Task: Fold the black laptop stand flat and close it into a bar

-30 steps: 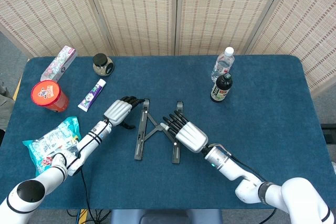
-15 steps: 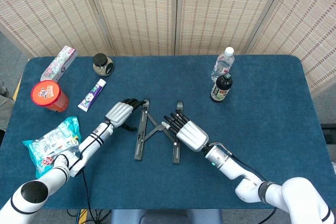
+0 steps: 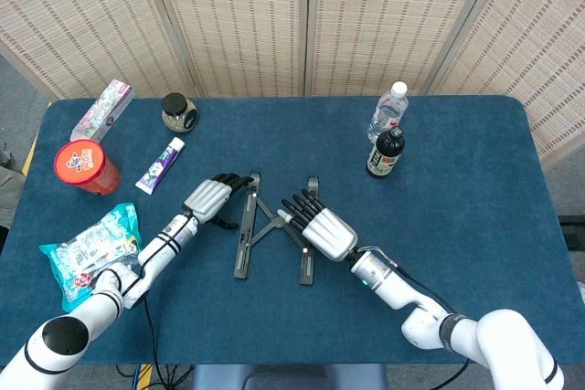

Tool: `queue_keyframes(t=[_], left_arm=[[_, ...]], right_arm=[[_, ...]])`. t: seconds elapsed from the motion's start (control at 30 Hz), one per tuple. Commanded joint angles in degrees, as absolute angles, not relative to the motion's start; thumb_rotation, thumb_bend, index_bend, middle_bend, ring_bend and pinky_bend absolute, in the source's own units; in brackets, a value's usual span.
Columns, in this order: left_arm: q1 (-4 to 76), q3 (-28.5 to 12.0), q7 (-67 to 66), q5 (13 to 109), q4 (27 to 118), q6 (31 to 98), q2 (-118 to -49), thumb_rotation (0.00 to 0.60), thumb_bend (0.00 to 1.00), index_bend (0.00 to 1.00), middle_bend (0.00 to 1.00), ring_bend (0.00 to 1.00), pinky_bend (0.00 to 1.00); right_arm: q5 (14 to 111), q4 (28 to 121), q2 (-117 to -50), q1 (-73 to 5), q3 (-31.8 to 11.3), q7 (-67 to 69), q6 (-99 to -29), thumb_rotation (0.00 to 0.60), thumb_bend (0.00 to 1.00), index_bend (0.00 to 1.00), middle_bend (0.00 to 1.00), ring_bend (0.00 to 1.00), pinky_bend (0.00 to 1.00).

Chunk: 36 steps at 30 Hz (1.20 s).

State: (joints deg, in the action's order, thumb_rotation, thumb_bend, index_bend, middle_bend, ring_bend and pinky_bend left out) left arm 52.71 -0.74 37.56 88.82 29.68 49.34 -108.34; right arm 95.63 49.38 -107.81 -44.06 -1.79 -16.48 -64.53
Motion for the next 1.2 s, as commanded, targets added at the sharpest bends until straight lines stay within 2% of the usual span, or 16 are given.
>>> queue_keyframes(t=[0.03,1.2], left_arm=[[52.77,-0.71,38.01,88.83,29.46,49.30,-108.47,0.600,0.11,0.09,0.18,0.11,0.11],[53.49,0.48,41.24,89.96,31.96,49.02,-106.73,0.600,0.11,0.11,0.18,0.11,0.11]], right_arm=[[95.71,48.31,-108.68,-44.23,-1.81,-15.85,-64.88,0.600,0.00,0.00,0.00,0.00,0.00],[96.07,40.21,-114.30,-47.55,-3.02,-12.87,-67.35,0.600,0.00,0.00,0.00,0.00,0.00]])
